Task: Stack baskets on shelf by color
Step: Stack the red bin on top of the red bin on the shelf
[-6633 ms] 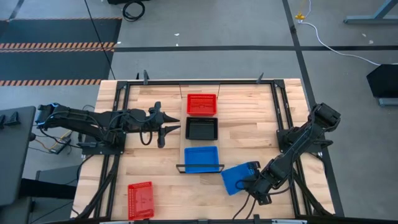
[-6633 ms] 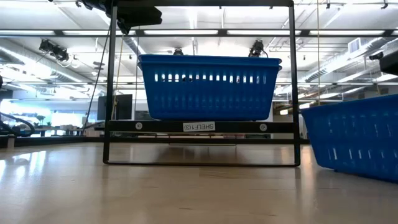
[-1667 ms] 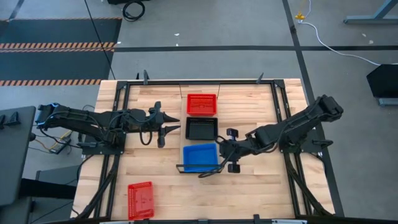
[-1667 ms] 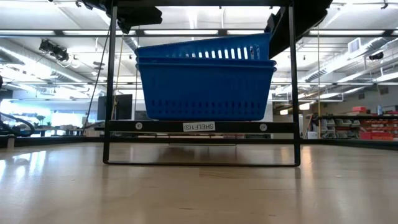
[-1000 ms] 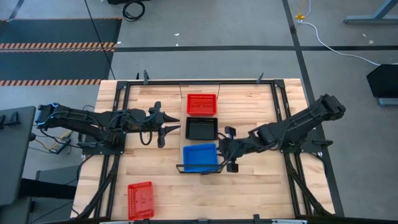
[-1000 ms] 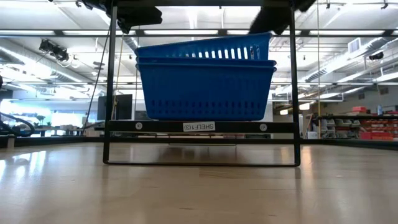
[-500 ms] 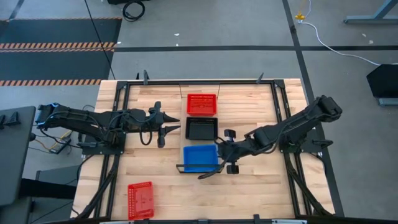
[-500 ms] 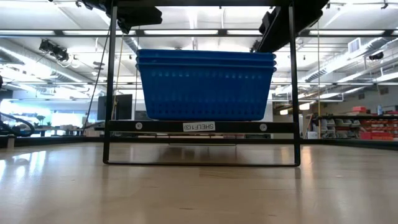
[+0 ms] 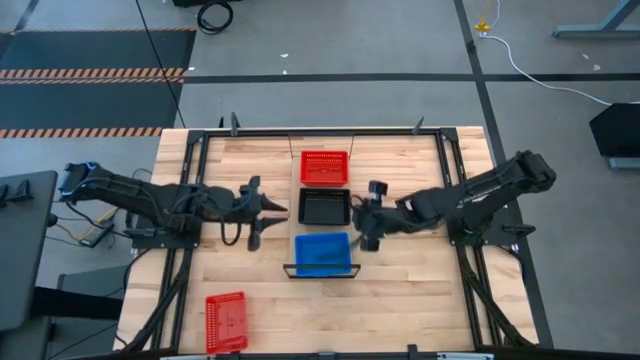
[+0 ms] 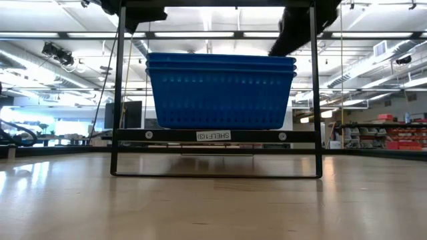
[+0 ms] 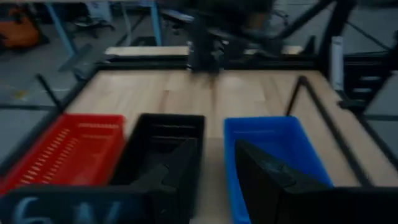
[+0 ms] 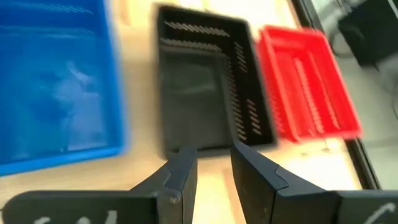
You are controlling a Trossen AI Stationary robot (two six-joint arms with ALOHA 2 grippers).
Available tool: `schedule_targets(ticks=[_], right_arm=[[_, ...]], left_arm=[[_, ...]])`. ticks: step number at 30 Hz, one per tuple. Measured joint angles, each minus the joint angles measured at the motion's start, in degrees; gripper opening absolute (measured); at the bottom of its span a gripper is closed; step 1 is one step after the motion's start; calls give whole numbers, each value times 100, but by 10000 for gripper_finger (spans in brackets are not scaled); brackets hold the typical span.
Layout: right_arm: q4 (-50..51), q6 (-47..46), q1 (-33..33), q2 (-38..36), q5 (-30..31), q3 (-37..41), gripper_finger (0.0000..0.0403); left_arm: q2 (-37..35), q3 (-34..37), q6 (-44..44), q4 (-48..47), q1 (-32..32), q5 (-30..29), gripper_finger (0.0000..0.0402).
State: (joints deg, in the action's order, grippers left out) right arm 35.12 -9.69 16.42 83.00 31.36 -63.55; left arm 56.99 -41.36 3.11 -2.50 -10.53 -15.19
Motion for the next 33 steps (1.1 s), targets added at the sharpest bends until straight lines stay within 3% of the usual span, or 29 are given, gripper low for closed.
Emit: schedule_targets(ticks=[7,14,20,27,33], right_arm=[[1028,-495,-673,4,-473,2,104],[2325,-714,-705,4,-554,1,104],[2362,-730,-564,4,-554,76,104],[2366,-1291,-296,4,-558,425,104],[2424,-1657,-66,4,-564,660,104]], left_arm=[[0,-91,543,-92,-680,10,117],[2,-138,1396,-613,-1267,-46,117],[219,-138,2404,-1150,-2164,-375,117],[741,-140,3561,-1109,-3345,-631,117],[1252,-140,4599,-1106,-3864,-656,117]])
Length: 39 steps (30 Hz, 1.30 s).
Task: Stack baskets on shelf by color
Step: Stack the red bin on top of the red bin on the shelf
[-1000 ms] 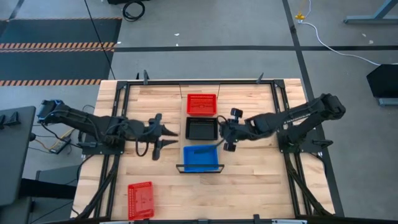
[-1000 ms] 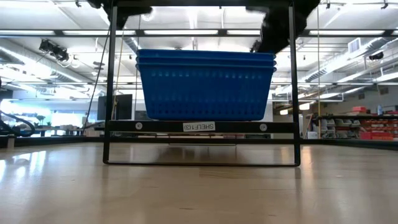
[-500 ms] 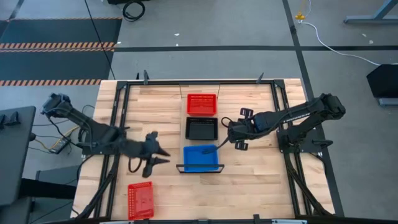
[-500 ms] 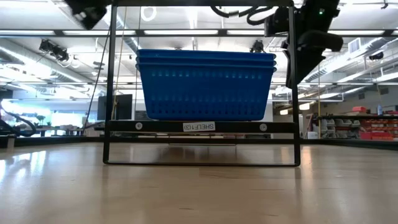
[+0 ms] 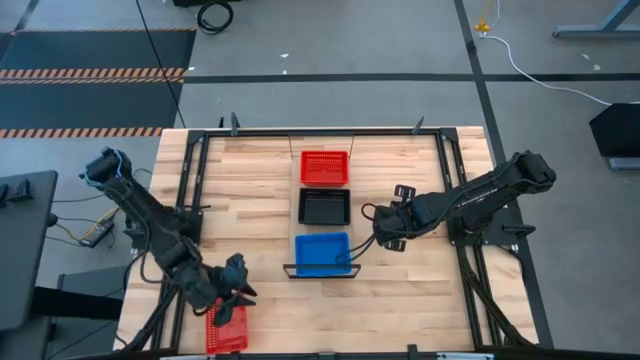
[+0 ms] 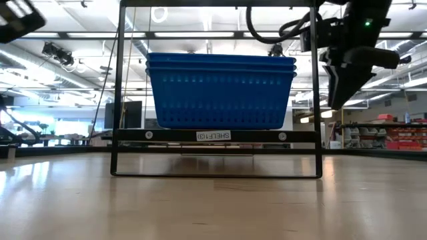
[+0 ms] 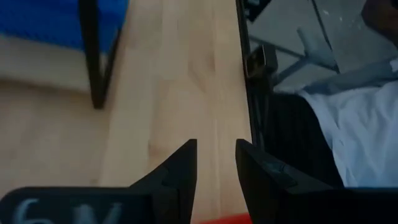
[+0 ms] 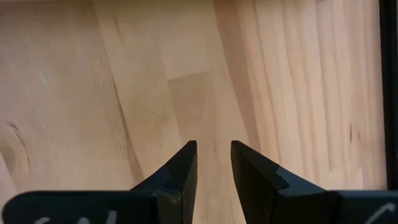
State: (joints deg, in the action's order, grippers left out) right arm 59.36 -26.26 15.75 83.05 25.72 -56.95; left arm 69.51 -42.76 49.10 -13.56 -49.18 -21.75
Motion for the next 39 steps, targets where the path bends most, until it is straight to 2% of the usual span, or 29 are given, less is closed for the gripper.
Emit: schedule_targets(ticks=[5,10,14,17,21,23,28,34,39], right_arm=[[-3,-258,108,0,3,17,104],[-3,-392,209,0,3,17,104],[-7,-435,287,0,-30,17,104],[-5,-551,346,0,-32,17,104],[-7,-670,434,0,-38,17,104],[-5,-683,475,0,-38,17,104],[-7,-686,528,0,-38,17,104],[-11,-727,524,0,-40,17,105],[-11,-768,524,0,-86,17,105]], left_arm=[[345,0,172,35,-186,412,117],[690,-100,-126,22,-332,502,116],[1042,-566,-467,-145,-423,500,116],[1380,-1161,-480,-1050,-498,489,116],[1883,-1909,218,-2551,-548,468,116],[2109,-2145,452,-2926,-548,618,116],[2463,-2291,745,-2761,-634,966,116],[2540,-2243,3061,-2806,-626,754,116],[2540,-2243,3663,-2632,-668,508,117]])
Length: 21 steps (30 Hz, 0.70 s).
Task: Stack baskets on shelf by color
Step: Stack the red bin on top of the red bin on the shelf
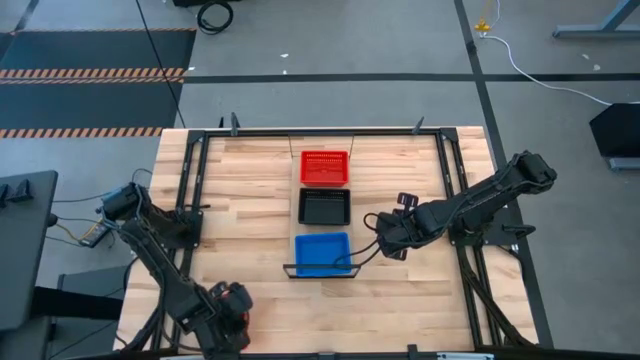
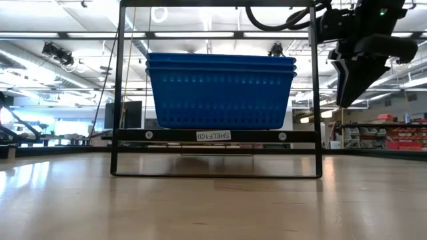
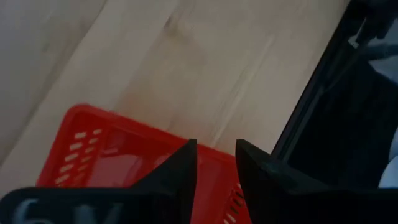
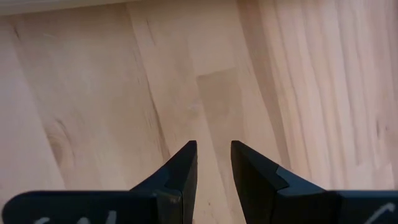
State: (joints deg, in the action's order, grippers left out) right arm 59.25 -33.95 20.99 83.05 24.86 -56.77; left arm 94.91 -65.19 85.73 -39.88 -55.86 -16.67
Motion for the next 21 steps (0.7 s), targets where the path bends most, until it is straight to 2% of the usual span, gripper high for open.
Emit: schedule_targets(ticks=[11,21], right_arm=[[4,194,0,0,-245,0,105],[6,506,0,0,-247,0,104]], left_arm=[[0,0,1410,-13,386,31,125],[0,4,2179,-290,616,1134,174]])
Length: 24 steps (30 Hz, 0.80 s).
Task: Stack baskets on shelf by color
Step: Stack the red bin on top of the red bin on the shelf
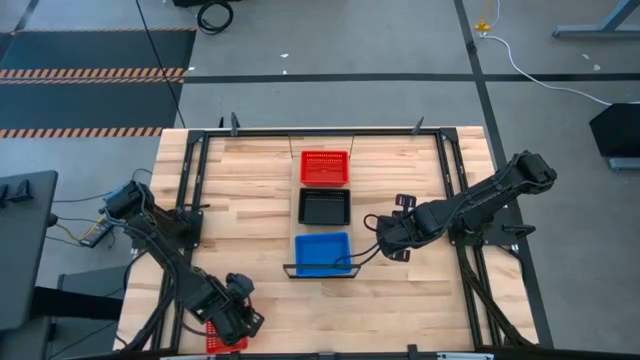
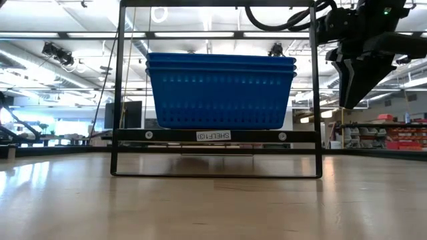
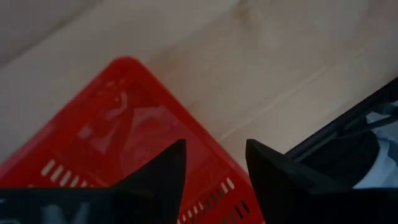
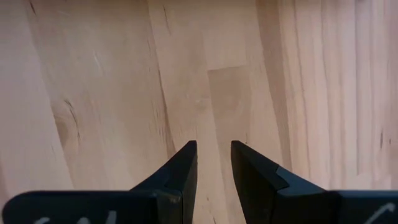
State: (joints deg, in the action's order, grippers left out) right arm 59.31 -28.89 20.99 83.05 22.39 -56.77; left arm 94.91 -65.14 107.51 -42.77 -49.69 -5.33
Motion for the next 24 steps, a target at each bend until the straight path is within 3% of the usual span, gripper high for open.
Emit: schedule_targets(ticks=[12,18,24], right_arm=[[0,210,-7,2,0,0,104],[-4,204,-7,2,0,0,104],[-15,188,-7,2,1,0,104]], left_arm=[[383,4,222,-158,-2,69,177],[997,4,-448,-95,78,710,173],[1092,4,-1460,-170,100,1103,137]])
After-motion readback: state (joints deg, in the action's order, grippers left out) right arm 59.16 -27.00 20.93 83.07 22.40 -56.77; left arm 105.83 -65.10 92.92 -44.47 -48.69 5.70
